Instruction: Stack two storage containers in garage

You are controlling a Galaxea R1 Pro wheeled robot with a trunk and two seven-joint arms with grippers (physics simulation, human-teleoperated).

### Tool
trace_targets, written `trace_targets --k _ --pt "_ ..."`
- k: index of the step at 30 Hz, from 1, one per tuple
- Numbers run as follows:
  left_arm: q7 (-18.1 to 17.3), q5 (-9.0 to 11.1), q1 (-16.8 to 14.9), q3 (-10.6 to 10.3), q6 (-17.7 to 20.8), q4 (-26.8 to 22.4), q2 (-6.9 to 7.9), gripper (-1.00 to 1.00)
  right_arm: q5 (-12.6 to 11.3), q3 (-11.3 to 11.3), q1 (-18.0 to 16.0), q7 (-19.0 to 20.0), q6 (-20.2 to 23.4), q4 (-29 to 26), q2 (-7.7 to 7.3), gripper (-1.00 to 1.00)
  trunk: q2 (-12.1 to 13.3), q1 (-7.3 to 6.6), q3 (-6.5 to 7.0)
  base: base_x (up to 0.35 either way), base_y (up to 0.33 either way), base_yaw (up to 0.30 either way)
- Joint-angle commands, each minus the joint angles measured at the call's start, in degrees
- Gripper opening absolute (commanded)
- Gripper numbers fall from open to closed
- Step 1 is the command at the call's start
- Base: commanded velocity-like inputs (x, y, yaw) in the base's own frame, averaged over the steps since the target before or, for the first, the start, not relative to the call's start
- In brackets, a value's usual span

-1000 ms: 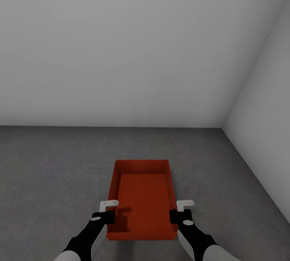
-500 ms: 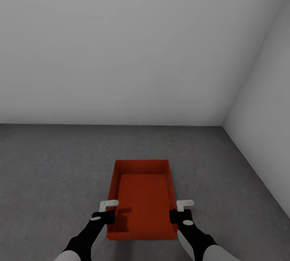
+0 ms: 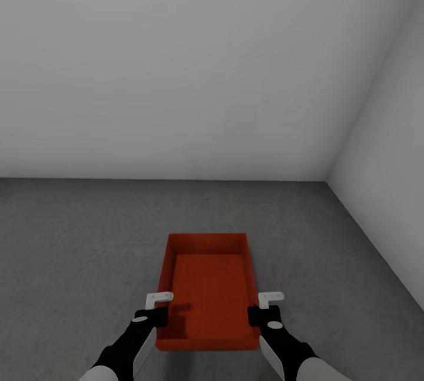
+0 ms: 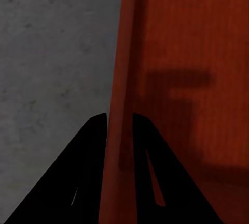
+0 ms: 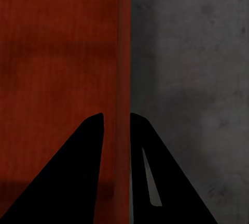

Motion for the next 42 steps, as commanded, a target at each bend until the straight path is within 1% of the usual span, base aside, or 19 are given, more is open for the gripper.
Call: trace_targets --k 1,16,28,36,42 --pt "0.3 3.9 0.0 1.0 0.4 -0.1 0.01 -1.00 0.3 -1.7 -0.1 -0.9 -1.6 -0.2 0.00 -1.00 -0.4 0.21 -0.22 0.000 0.000 0.000" --pt "0.3 3.9 0.0 1.0 0.4 -0.1 0.01 -1.00 0.3 -1.7 -0.1 -0.9 -1.6 -0.2 0.00 -1.00 -6.4 3.51 -2.92 0.000 0.000 0.000" --pt "0.3 3.9 0.0 1.0 0.4 -0.3 0.01 -1.00 0.3 -1.7 -0.1 -0.8 -1.6 -0.2 0.03 -1.00 -6.4 3.51 -2.94 0.000 0.000 0.000" --pt "0.3 3.8 0.1 1.0 0.4 -0.3 0.01 -1.00 0.4 -1.7 -0.1 -0.8 -1.7 -0.1 0.00 -1.00 -6.4 3.51 -3.54 0.000 0.000 0.000" --pt "0.3 3.8 0.0 0.9 0.4 -0.3 0.01 -1.00 0.4 -1.7 -0.1 -0.9 -1.7 -0.1 0.00 -1.00 -6.4 3.51 -3.67 0.000 0.000 0.000"
